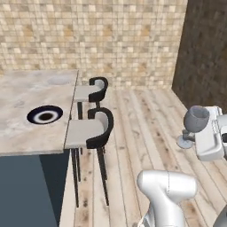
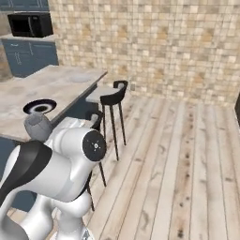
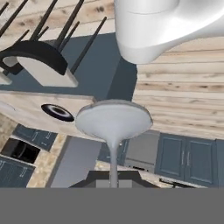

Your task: Retrieve the wine glasses from the counter and place one next to each plate.

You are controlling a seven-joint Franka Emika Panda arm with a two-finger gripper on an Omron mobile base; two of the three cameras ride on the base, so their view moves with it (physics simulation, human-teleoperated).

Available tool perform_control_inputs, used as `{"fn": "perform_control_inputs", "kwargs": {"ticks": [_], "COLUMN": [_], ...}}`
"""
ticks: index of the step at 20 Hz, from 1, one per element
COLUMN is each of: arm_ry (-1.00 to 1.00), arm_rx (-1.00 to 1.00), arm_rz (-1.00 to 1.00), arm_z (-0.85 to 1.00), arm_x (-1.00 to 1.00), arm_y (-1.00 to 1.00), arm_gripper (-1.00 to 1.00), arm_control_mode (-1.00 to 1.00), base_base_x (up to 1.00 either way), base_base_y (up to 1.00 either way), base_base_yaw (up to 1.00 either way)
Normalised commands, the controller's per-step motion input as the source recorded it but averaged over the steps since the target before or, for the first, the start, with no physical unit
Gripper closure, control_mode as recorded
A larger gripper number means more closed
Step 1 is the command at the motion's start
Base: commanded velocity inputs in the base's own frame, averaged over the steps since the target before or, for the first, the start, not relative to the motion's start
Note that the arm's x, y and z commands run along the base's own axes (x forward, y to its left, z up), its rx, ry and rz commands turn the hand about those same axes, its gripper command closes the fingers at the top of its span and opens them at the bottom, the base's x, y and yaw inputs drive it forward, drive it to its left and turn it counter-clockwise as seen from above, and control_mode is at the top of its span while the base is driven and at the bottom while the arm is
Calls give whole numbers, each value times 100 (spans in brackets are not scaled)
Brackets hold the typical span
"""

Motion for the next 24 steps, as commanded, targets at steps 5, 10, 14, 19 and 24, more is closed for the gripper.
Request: {"fn": "perform_control_inputs", "kwargs": {"ticks": [5, 10, 14, 19, 24], "arm_ry": [0, 0, 0, 0, 0], "arm_rx": [0, 0, 0, 0, 0], "arm_rz": [0, 0, 0, 0, 0], "arm_z": [0, 0, 0, 0, 0], "arm_x": [0, 0, 0, 0, 0], "arm_y": [0, 0, 0, 0, 0], "arm_gripper": [100, 100, 100, 100, 100], "arm_control_mode": [100, 100, 100, 100, 100], "base_base_x": [56, 70, 69, 57, 23], "base_base_y": [-79, -76, -74, -73, -64], "base_base_yaw": [59, 57, 55, 56, 57]}}
